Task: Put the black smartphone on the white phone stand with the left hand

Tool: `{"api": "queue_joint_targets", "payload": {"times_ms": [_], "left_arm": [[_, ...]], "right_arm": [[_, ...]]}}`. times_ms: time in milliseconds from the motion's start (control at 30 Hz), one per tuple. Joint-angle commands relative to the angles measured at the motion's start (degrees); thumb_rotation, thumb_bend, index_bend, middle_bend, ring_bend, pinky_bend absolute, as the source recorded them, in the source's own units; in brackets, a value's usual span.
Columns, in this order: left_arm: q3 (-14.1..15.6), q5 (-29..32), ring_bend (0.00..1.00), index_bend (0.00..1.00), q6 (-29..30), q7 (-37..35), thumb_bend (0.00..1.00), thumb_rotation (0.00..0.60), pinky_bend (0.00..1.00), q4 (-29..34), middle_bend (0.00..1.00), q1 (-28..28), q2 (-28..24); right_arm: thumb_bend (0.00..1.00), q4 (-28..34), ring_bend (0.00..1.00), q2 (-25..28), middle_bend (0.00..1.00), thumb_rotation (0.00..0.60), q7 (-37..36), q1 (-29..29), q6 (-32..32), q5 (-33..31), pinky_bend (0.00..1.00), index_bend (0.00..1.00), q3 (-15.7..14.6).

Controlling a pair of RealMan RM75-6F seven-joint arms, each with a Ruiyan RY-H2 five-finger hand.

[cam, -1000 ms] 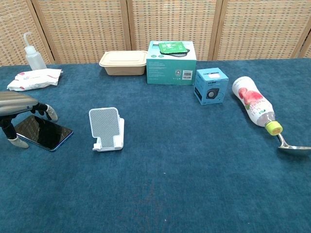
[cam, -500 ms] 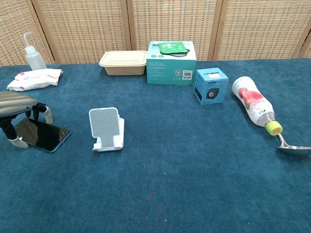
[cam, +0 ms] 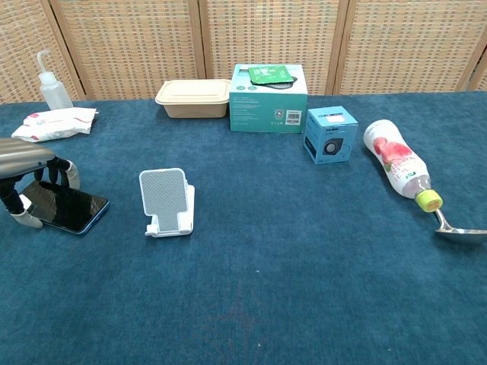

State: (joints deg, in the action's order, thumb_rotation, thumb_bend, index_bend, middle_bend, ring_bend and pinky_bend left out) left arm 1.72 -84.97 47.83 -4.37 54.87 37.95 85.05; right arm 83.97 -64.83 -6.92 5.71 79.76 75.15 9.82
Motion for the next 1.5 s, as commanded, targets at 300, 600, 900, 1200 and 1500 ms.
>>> {"api": "queue_joint_targets", "payload": {"times_ms": [300, 600, 900, 1200, 1500], "left_arm": [[-0.92, -1.39, 0.40, 0.45, 4.77, 0.62, 0.22, 0.600, 0.35, 5.26, 0.48, -0.36, -5.03], [-2.38, -9.72, 0.40, 0.45, 21.04, 16.55, 0.21, 0.600, 0.35, 17.54, 0.48, -2.06, -14.43], [-3.10, -21.12, 0.40, 0.46, 24.64, 45.07, 0.21, 0.600, 0.36, 26.68, 0.48, 0.01, -17.99], [-5.37, -23.88, 0.40, 0.47, 17.75, 59.61, 0.22, 0.600, 0.36, 31.88, 0.48, 4.02, -15.06], [-5.48, -25.07, 0.40, 0.47, 9.93, 69.31, 0.22, 0.600, 0.36, 32.77, 0.48, 6.39, -13.79]], "right_arm": [[0.05, 0.30, 0.00, 0.37, 0.00, 0.600, -0.74, -0.23, 0.34, 0.03, 0.00, 0.00, 0.10], [0.05, 0.43, 0.00, 0.89, 0.00, 0.600, -1.97, -0.54, 0.83, 0.23, 0.00, 0.00, 0.23], [0.05, 0.50, 0.00, 1.48, 0.00, 0.600, -3.71, -0.98, 1.38, 0.82, 0.00, 0.00, 0.15], [0.05, 0.06, 0.00, 2.24, 0.00, 0.600, -6.67, -1.40, 1.31, 0.85, 0.00, 0.00, 0.25], [0.05, 0.02, 0.00, 3.25, 0.00, 0.600, -9.66, -1.80, 1.11, 1.22, 0.00, 0.00, 0.15]]}}
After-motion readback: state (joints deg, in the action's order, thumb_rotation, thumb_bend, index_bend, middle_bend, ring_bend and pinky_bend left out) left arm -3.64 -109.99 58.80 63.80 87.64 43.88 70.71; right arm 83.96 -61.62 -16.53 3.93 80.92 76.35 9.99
